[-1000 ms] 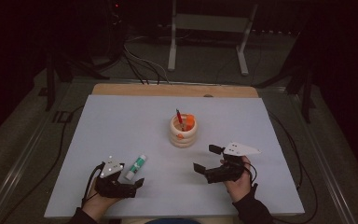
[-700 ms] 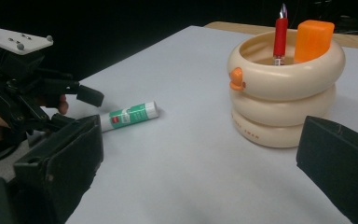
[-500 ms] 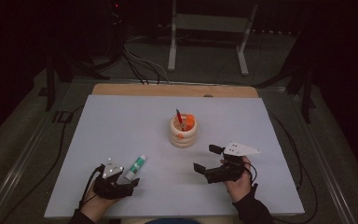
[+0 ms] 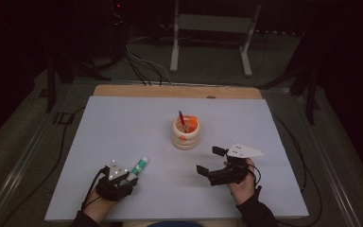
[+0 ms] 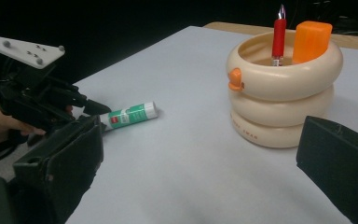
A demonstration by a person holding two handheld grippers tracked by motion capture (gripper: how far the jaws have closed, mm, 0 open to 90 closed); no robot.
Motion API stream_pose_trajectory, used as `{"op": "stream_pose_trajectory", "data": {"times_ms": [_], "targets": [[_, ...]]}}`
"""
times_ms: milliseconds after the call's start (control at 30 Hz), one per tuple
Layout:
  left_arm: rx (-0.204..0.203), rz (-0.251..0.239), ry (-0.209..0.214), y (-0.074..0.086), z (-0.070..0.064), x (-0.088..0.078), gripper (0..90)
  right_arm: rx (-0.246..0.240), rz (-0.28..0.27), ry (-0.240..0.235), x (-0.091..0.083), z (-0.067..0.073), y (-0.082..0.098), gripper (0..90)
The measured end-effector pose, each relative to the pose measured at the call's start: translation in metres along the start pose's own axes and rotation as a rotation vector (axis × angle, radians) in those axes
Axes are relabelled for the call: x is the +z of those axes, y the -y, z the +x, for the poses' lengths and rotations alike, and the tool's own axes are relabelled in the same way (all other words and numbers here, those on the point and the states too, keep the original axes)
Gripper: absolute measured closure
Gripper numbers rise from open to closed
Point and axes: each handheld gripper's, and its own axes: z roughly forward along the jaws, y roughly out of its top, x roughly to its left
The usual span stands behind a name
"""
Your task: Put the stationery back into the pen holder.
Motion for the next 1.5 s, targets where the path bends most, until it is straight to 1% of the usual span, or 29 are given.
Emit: {"op": "stream_pose_trajectory", "data": {"times_ms": [100, 267, 333, 400, 433, 500, 567, 600, 800, 967, 1033, 1133, 1200, 1267, 1300, 1333, 1367, 1400, 1500], "targets": [[0.006, 0.010, -0.009, 0.000, -0.001, 0.002, 63.5, -0.001, 0.002, 0.001, 0.000, 0.000, 0.000, 0.3], [0.004, 0.014, -0.009, 0.000, -0.001, 0.002, 65.6, -0.002, 0.003, 0.004, 0.000, 0.000, 0.000, 0.3], [0.013, 0.015, -0.008, -0.001, -0.001, 0.002, 65.9, -0.002, 0.002, 0.003, 0.000, 0.000, 0.000, 0.3], [0.007, 0.014, 0.010, -0.001, 0.000, 0.002, 66.0, -0.001, 0.003, 0.003, 0.000, 0.000, 0.000, 0.3], [0.010, 0.015, 0.011, -0.001, 0.000, 0.002, 66.1, -0.001, 0.002, 0.003, 0.000, 0.000, 0.000, 0.3], [0.008, 0.005, 0.032, -0.002, 0.000, 0.001, 66.2, -0.001, 0.001, 0.003, 0.000, 0.000, 0.000, 0.3], [0.016, 0.003, 0.037, -0.003, 0.000, -0.001, 66.3, -0.001, 0.000, 0.006, 0.000, 0.000, 0.000, 0.3], [0.012, -0.001, 0.041, -0.004, 0.000, -0.001, 66.3, -0.001, 0.000, 0.005, 0.000, 0.000, 0.000, 0.3], [0.030, -0.003, 0.067, -0.010, 0.000, -0.003, 66.3, -0.001, -0.003, 0.012, -0.001, 0.000, -0.002, 0.3], [0.050, -0.010, 0.085, -0.016, -0.002, -0.005, 66.4, -0.020, -0.006, 0.038, -0.003, 0.001, -0.003, 0.3], [0.061, -0.014, 0.091, -0.019, -0.004, -0.006, 66.3, -0.019, -0.019, 0.042, -0.003, 0.001, -0.002, 0.3], [0.071, -0.022, 0.103, -0.024, -0.005, -0.008, 66.4, -0.034, -0.035, 0.050, -0.005, 0.001, -0.003, 0.3], [0.072, -0.029, 0.114, -0.028, -0.006, -0.010, 66.4, -0.061, -0.041, 0.072, -0.005, 0.002, -0.004, 0.3], [0.084, -0.033, 0.120, -0.032, -0.007, -0.011, 66.4, -0.087, -0.042, 0.074, -0.005, 0.004, -0.004, 0.3], [0.086, -0.035, 0.131, -0.034, -0.008, -0.012, 66.3, -0.107, -0.049, 0.083, -0.005, 0.005, -0.005, 0.3], [0.096, -0.036, 0.135, -0.036, -0.009, -0.012, 66.4, -0.131, -0.068, 0.090, -0.005, 0.007, -0.004, 0.3], [0.101, -0.037, 0.144, -0.038, -0.010, -0.013, 66.3, -0.155, -0.083, 0.087, -0.005, 0.008, -0.004, 0.3], [0.104, -0.035, 0.153, -0.040, -0.011, -0.013, 66.3, -0.168, -0.092, 0.084, -0.005, 0.009, -0.005, 0.3], [0.125, -0.034, 0.177, -0.047, -0.014, -0.013, 66.3, -0.216, -0.091, 0.099, -0.005, 0.015, -0.006, 0.3]]}}
